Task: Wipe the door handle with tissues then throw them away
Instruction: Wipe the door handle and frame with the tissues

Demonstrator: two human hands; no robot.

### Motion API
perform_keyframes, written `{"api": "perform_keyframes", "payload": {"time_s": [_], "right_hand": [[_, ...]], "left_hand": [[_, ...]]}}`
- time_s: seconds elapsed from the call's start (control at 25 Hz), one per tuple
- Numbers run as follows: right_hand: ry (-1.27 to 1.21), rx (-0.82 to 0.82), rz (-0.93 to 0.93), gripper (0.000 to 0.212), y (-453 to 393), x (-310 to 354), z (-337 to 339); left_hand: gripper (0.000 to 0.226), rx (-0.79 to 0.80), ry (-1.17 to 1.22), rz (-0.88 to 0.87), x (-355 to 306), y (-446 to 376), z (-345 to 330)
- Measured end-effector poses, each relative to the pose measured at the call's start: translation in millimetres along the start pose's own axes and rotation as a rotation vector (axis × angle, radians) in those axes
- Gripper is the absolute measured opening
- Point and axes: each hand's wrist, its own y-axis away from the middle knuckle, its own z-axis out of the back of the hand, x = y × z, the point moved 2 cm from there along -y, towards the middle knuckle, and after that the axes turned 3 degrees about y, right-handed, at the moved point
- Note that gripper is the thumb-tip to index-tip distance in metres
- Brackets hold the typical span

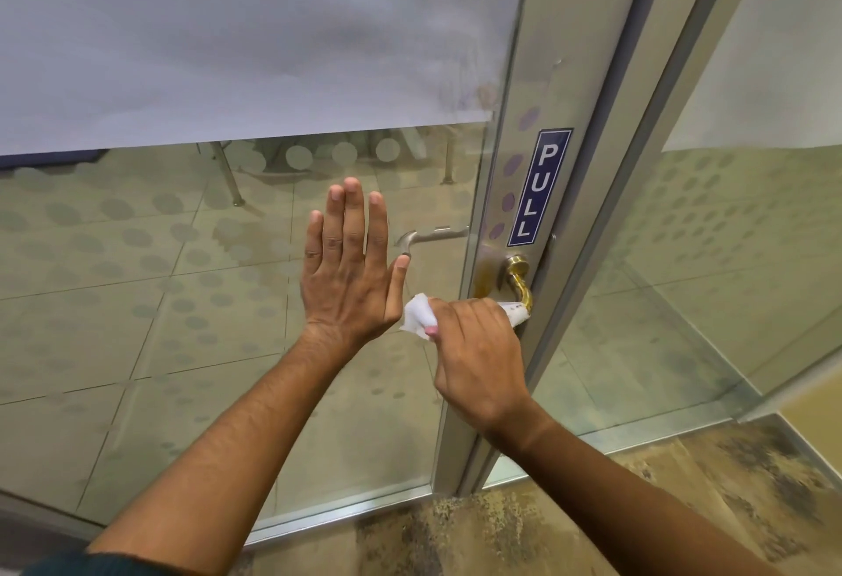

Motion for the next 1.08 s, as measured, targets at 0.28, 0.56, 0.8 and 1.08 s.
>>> {"api": "perform_keyframes", "payload": {"time_s": [0.28,0.56,0.8,1.08], "right_hand": [[0.039,-0.028,-0.008,0.041,-2.4,14.2,-2.7],[-0.11,-0.073,0.178,0.023,8.9,-45.9,-1.8],[-0.061,0.047,0.224,0.04,9.6,-81.5,7.1],[-0.107,0.133,0.114,0.039,4.8,-93.3,18.2]], "left_hand": [[0.079,-0.051,0.033,-0.011,-3.5,-9.9,2.7],[0.073,-0.088,-0.046,-0.025,-5.1,-13.7,-2.8],[0.079,-0.1,-0.046,-0.044,-3.2,-12.8,-6.3],[0.079,-0.099,-0.049,-0.035,-3.4,-13.3,-5.0]]}}
